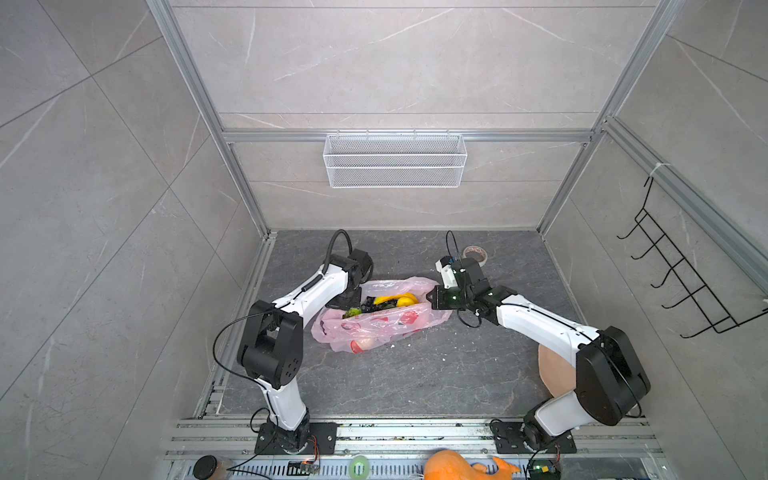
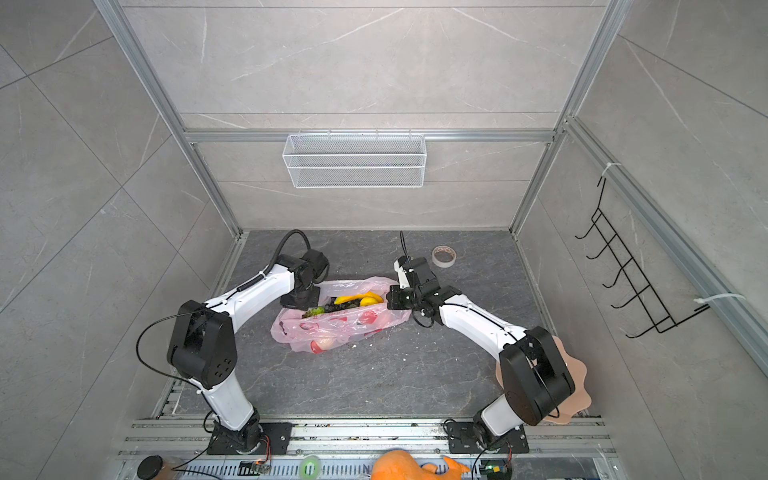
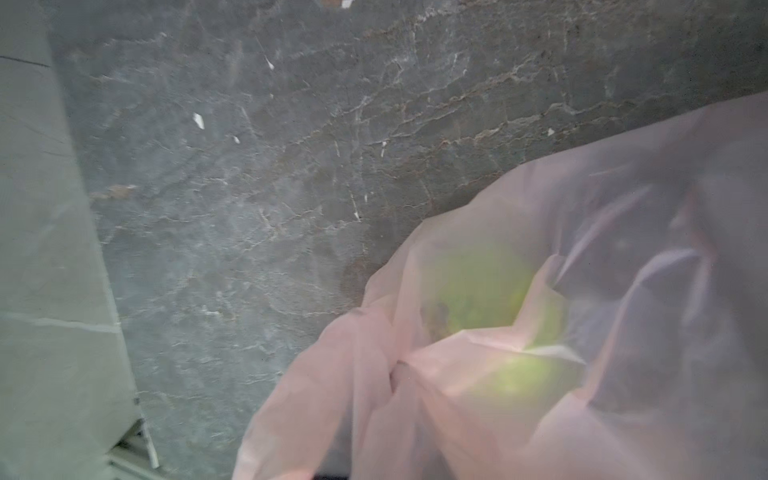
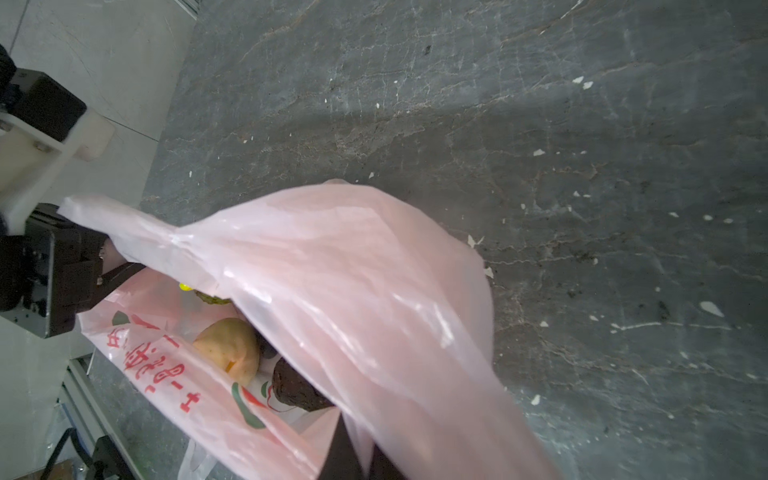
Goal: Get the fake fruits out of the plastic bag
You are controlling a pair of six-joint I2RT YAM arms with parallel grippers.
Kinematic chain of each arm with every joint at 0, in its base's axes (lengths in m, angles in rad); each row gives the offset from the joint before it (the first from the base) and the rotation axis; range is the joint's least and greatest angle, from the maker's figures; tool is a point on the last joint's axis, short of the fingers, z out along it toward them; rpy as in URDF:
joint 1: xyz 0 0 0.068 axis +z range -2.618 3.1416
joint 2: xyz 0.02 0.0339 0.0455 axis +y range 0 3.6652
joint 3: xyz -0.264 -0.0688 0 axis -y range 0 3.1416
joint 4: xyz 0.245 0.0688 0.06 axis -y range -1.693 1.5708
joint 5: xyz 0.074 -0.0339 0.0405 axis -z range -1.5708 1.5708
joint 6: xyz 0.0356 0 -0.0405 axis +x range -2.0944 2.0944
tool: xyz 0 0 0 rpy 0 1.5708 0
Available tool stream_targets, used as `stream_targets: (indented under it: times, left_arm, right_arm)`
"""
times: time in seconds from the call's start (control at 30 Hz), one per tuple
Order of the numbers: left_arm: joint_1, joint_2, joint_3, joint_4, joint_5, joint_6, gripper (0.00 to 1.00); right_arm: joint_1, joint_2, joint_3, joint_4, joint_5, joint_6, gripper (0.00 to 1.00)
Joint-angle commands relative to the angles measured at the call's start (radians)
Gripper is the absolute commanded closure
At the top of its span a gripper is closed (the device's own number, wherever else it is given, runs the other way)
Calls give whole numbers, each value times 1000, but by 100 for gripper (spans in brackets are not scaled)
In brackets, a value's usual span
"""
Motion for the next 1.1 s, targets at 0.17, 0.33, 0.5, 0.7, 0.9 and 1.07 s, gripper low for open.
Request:
stream_targets:
  times: [0.17, 0.33, 0.5, 0.7, 0.9, 1.07]
  left_arm:
    - [325, -373, -294, 373, 502, -155, 100]
    - [409, -396, -361, 453, 611, -221, 100]
    - [410, -344, -307, 434, 627, -214, 100]
    - [410, -365, -158, 405, 580, -229, 100]
    - [410, -461, -164, 424, 536, -225, 100]
    - [408, -479, -344, 483, 607, -274, 100]
  right_arm:
    - [-144, -2, 57, -13, -100, -39, 100]
    - [-174, 29, 42, 52, -170, -7, 100]
    - [-143, 95, 119, 67, -178, 18, 100]
    - [-56, 164, 314, 4, -88, 8, 100]
    - [-53, 171, 310, 40, -61, 61, 100]
    - [-52, 225, 219, 88, -38, 95, 100]
